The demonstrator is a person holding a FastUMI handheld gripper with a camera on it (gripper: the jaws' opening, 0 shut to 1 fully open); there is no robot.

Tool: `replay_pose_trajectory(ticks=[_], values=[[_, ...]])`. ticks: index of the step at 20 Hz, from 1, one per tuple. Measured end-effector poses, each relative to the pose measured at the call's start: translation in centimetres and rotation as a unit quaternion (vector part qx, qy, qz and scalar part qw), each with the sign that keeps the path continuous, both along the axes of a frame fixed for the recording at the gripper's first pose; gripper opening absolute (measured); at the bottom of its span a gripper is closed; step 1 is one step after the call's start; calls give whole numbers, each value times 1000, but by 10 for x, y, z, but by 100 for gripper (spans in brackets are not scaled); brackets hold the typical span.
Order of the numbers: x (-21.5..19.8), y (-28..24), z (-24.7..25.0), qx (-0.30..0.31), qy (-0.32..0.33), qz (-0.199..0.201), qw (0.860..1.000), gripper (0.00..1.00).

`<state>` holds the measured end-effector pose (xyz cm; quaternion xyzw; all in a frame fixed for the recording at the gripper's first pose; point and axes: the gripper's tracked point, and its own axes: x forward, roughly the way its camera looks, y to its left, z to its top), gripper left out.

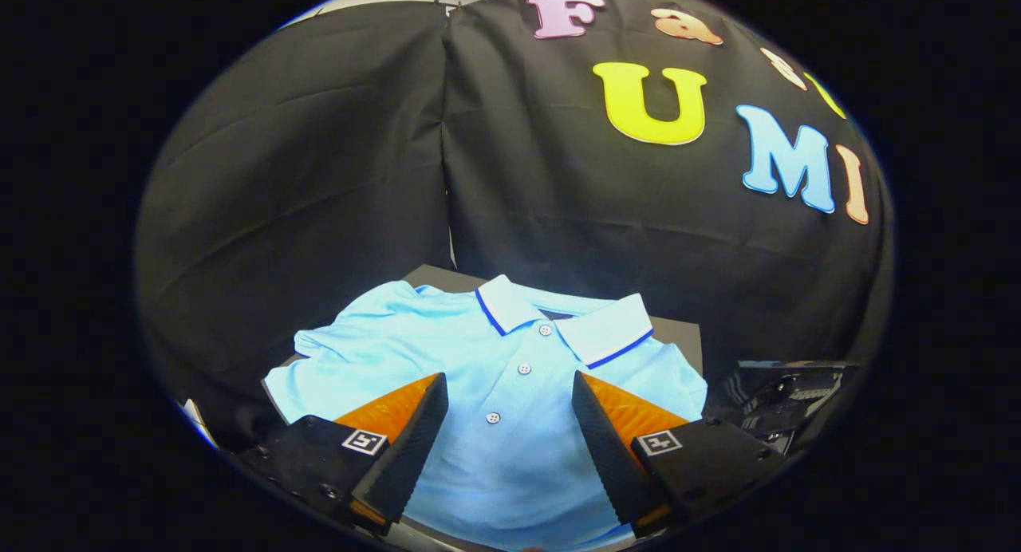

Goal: Put the clothes into the washing machine and then close the washing machine lid.

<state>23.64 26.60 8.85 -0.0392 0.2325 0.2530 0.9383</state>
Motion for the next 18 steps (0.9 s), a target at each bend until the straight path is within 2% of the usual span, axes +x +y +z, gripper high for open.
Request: replay_pose_trajectory(ticks=[6,11,12,15,16,18], values=[[7,12,-29,-64,26,26,997,98],[10,15,-29,-53,43,34,997,98],[9,15,-30,-52,45,40,997,86],[8,15,-29,-58,51,53,996,80],[12,17,-28,-47,46,41,997,65],[10,17,-26,-51,27,43,997,35]])
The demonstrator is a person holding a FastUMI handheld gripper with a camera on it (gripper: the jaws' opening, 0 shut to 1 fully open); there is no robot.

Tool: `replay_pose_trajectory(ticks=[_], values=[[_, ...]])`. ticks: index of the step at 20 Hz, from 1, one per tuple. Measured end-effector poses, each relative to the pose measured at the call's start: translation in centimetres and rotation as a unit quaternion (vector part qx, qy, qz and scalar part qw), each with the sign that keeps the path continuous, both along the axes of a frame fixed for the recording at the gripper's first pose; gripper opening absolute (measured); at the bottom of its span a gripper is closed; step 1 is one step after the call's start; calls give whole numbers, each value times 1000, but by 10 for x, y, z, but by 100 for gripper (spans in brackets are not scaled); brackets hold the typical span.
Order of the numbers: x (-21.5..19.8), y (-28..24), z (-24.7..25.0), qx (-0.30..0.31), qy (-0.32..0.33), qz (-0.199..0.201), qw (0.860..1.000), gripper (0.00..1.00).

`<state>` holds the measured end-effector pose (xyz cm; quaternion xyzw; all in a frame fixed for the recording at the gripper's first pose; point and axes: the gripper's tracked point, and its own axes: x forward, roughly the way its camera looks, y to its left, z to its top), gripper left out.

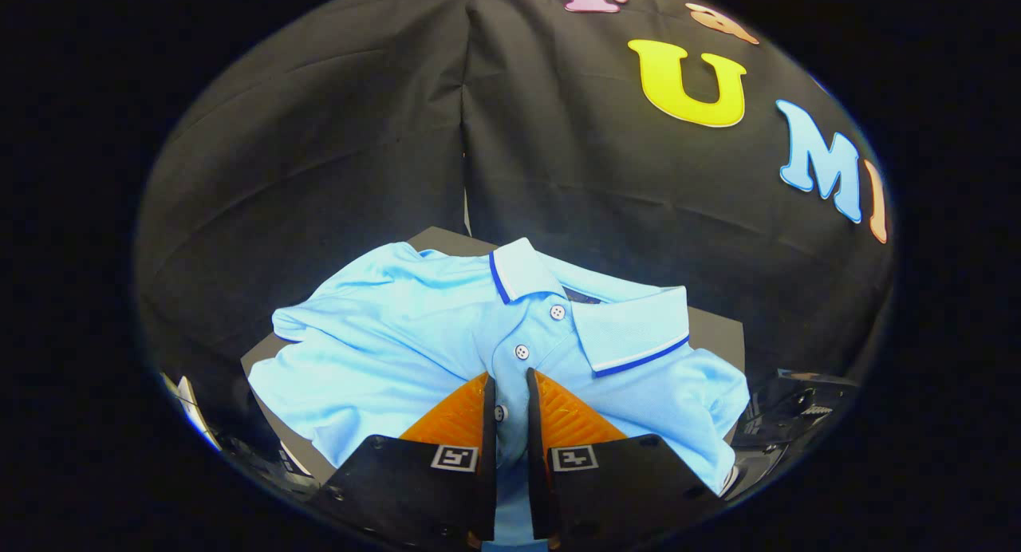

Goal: Put the clothes into the washing machine and then close the washing machine lid.

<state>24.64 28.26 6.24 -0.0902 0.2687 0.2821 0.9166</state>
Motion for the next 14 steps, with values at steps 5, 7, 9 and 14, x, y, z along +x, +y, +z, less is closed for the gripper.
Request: replay_pose_trajectory(ticks=[5,7,9,14], values=[[0,1,1,0,16,14,1000,2],[-3,2,0,7,14,8,1000,2],[-3,5,3,19,22,5,1000,2],[-4,5,17,68,12,-15,998,2]])
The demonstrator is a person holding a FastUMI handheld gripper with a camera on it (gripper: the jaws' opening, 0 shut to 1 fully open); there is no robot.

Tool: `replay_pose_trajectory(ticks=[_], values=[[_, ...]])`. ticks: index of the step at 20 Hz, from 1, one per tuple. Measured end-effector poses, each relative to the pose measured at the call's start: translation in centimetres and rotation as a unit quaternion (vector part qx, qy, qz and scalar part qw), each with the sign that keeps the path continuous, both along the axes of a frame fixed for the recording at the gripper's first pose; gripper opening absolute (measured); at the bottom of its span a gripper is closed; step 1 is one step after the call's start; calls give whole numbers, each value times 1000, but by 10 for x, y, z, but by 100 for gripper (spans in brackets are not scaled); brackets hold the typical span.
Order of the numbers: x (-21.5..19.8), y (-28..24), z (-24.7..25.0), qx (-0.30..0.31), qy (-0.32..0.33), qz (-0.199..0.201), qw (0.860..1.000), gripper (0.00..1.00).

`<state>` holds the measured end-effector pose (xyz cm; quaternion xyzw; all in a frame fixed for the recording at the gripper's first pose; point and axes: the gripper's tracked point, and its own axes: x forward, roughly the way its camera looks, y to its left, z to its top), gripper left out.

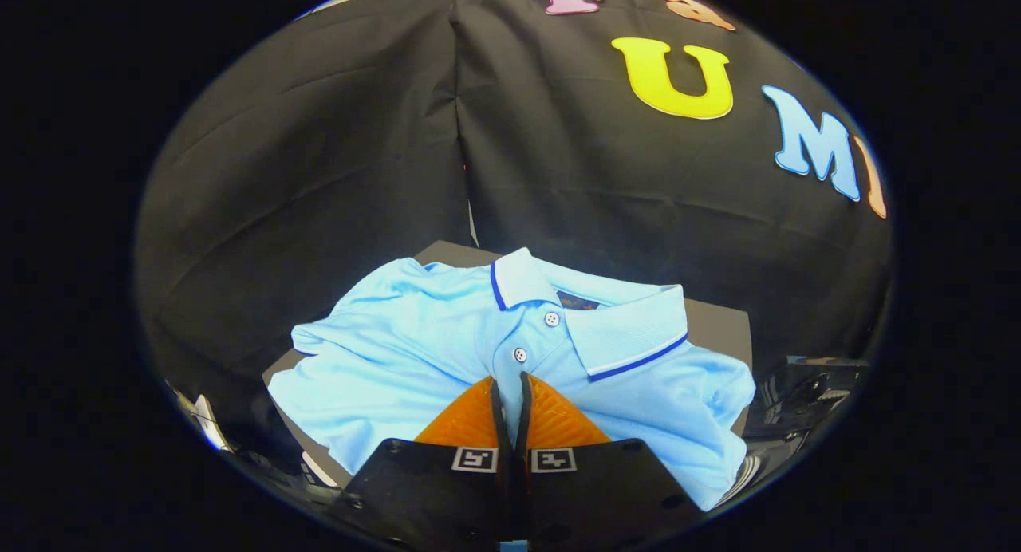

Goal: Put the clothes into the washing machine and then close the washing machine lid.

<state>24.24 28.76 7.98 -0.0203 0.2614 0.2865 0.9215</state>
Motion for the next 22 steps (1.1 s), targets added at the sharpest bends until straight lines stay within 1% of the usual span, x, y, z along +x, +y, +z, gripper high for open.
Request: replay_pose_trajectory(ticks=[2,5,6,8,10,13,16,19,22], values=[[-1,-2,16,13,-26,-5,1000,2],[-8,-7,35,11,-57,3,998,1],[-8,-9,43,14,-79,4,997,2],[-11,-19,61,0,-116,4,993,1],[-16,-25,76,11,-139,1,990,1],[-21,-38,89,49,-127,-5,991,1],[-21,-63,98,65,-124,-24,990,1],[-21,-96,114,63,-157,-49,984,1],[-19,-131,122,62,-174,-78,980,1]])
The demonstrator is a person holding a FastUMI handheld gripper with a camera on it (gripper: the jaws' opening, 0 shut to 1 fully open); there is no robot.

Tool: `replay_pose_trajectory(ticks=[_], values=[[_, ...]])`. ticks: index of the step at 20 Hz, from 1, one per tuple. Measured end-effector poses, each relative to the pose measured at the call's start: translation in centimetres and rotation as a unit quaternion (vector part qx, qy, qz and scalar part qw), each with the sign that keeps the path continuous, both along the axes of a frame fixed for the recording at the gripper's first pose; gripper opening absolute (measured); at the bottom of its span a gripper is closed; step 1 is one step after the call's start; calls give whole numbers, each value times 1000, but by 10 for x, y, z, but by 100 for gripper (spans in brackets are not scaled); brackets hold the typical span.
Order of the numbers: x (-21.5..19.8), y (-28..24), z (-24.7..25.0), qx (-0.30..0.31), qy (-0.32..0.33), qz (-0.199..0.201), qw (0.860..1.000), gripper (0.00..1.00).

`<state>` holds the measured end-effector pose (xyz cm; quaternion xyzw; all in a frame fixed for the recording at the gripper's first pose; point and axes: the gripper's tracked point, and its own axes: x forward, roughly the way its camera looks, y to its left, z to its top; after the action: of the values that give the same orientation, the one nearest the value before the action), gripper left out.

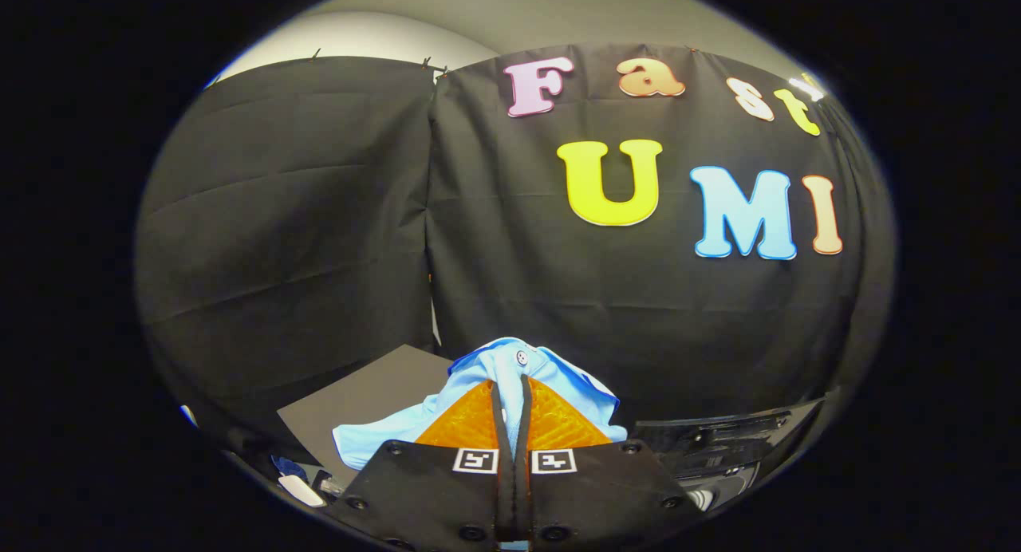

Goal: Put the clothes into the washing machine and then close the washing machine lid.

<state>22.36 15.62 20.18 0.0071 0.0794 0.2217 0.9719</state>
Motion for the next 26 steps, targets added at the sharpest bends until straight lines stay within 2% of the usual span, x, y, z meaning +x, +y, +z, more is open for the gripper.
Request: replay_pose_trajectory(ticks=[16,26], values=[[3,-173,-7,20,-3,-130,991,1],[2,-243,-44,-4,9,-189,982,1]])
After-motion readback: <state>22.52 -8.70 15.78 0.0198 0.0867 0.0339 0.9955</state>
